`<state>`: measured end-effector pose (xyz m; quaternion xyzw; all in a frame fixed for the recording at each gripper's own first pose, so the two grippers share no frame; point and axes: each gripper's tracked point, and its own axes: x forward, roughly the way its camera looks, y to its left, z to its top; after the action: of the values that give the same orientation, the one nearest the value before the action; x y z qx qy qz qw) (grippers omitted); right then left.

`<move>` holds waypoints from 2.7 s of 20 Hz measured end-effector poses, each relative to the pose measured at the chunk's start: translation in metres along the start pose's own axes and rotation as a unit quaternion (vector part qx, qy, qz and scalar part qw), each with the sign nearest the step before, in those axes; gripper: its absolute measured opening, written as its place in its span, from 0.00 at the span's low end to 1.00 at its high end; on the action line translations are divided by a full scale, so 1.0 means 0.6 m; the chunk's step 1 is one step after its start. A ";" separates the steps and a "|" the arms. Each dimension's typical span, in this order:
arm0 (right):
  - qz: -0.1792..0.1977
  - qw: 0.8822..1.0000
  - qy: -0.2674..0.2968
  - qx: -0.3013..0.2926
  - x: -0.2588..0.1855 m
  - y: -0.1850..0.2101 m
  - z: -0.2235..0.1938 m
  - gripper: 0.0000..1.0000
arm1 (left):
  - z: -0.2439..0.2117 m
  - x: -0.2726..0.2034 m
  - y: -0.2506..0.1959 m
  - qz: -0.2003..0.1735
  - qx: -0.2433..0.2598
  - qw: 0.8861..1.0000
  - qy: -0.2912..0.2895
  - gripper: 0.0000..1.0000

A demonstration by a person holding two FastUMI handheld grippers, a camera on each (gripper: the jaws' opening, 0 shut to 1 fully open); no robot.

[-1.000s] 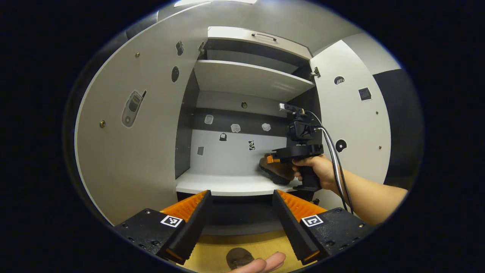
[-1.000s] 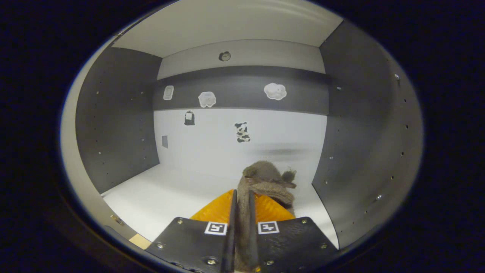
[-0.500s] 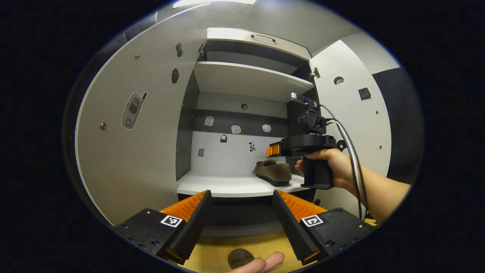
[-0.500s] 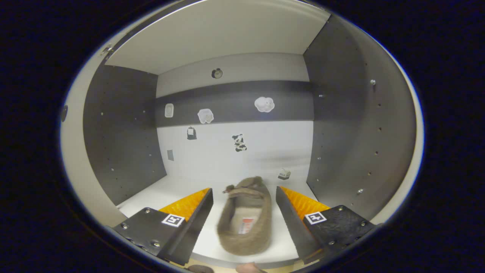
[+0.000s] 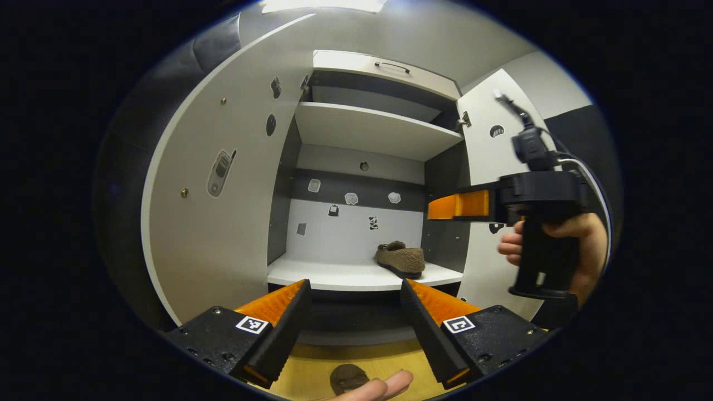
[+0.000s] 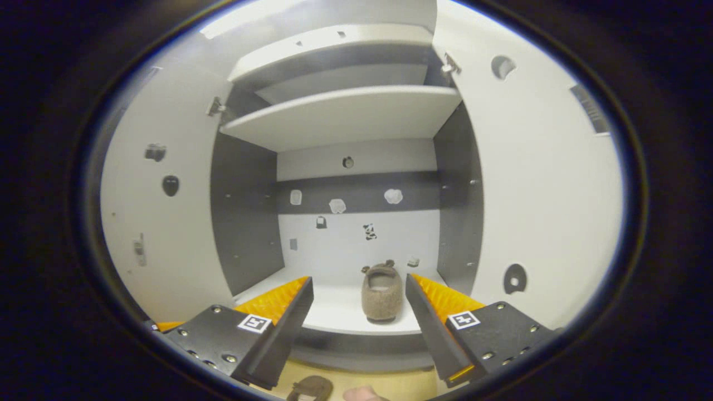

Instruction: Grab one shoe with the right hand and put it into the shoe cabinet, grab the other shoe with the left hand and put it into the shoe cabinet; then close the right door with the right hand and the left door with the left hand.

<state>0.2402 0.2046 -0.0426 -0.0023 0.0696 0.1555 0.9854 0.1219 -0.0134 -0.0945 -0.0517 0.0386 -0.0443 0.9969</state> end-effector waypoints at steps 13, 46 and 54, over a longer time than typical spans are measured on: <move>-0.081 0.996 -0.027 -0.004 -0.323 -0.082 -0.081 0.99 | -0.173 -0.082 0.004 0.001 0.024 0.995 0.096 0.97; -0.081 0.995 -0.050 0.023 -0.401 -0.049 -0.161 0.99 | -0.548 -0.077 0.030 0.010 -0.030 0.936 0.350 0.01; -0.072 0.996 -0.032 0.051 -0.388 -0.062 -0.202 0.99 | -0.334 -0.075 0.004 -0.007 0.001 0.974 0.228 0.01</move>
<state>0.0160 0.0946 -0.1314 0.0479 0.0457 0.0806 0.9946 0.0609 -0.0271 -0.2903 -0.0391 0.2643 -0.0615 0.9617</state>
